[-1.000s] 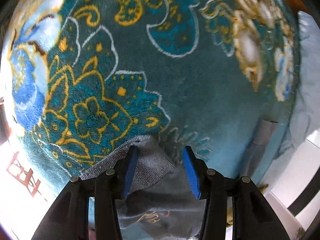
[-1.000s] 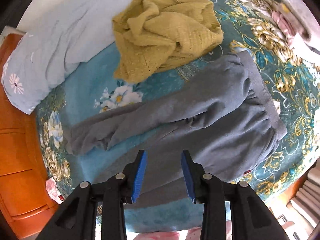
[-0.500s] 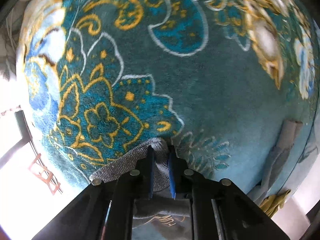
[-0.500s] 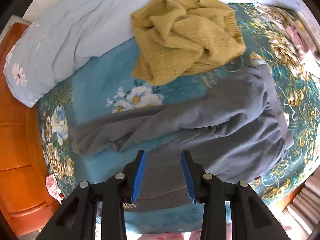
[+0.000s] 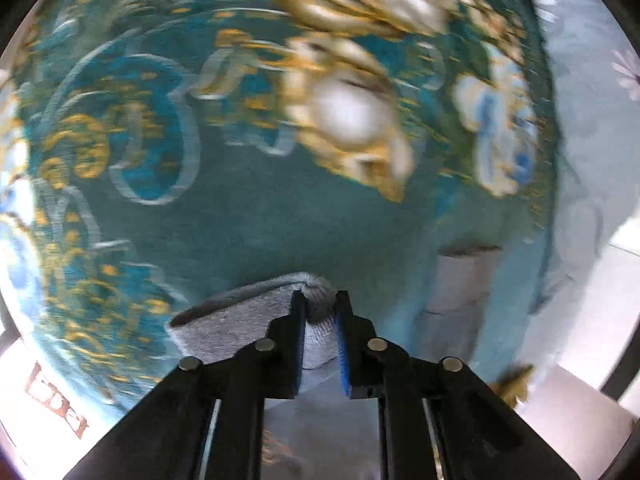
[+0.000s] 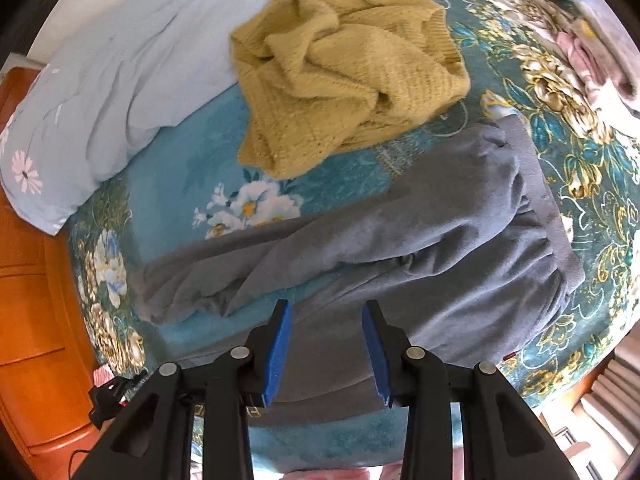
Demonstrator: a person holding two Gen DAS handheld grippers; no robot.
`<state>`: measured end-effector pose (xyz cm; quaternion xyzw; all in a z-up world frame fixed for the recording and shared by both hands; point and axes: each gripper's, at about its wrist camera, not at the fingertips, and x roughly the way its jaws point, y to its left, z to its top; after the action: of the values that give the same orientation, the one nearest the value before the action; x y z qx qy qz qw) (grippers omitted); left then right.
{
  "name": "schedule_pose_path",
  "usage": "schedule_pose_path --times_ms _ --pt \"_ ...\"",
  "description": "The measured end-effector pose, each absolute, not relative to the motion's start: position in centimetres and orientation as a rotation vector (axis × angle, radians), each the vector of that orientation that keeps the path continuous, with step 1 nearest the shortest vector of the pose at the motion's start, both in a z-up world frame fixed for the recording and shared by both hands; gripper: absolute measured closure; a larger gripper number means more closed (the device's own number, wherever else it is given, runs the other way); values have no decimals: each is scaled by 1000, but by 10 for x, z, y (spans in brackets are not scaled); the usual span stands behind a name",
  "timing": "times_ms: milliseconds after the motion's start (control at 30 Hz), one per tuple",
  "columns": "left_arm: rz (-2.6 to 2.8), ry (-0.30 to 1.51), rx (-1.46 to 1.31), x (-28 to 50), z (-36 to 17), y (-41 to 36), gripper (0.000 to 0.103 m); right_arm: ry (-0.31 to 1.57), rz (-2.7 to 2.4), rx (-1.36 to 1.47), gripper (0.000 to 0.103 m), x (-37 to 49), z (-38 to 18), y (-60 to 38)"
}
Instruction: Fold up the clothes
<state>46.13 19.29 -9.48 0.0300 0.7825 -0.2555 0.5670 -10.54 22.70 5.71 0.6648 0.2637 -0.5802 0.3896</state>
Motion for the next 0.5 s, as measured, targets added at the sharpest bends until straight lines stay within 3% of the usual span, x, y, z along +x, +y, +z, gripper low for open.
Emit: schedule_pose_path --times_ms 67,267,300,367,500 --pt "-699 1829 103 446 -90 168 66 666 -1488 1703 63 -111 55 229" --pt "-815 1869 126 409 -91 102 65 669 -1510 1739 63 -119 48 238" --pt "-802 1879 155 403 -97 95 63 670 -1513 1744 63 -120 47 240" --pt "-765 1896 229 392 -110 84 49 667 -1525 1753 63 -124 46 243" --pt "-703 1965 271 379 -137 75 49 636 -1553 1770 63 -135 48 250"
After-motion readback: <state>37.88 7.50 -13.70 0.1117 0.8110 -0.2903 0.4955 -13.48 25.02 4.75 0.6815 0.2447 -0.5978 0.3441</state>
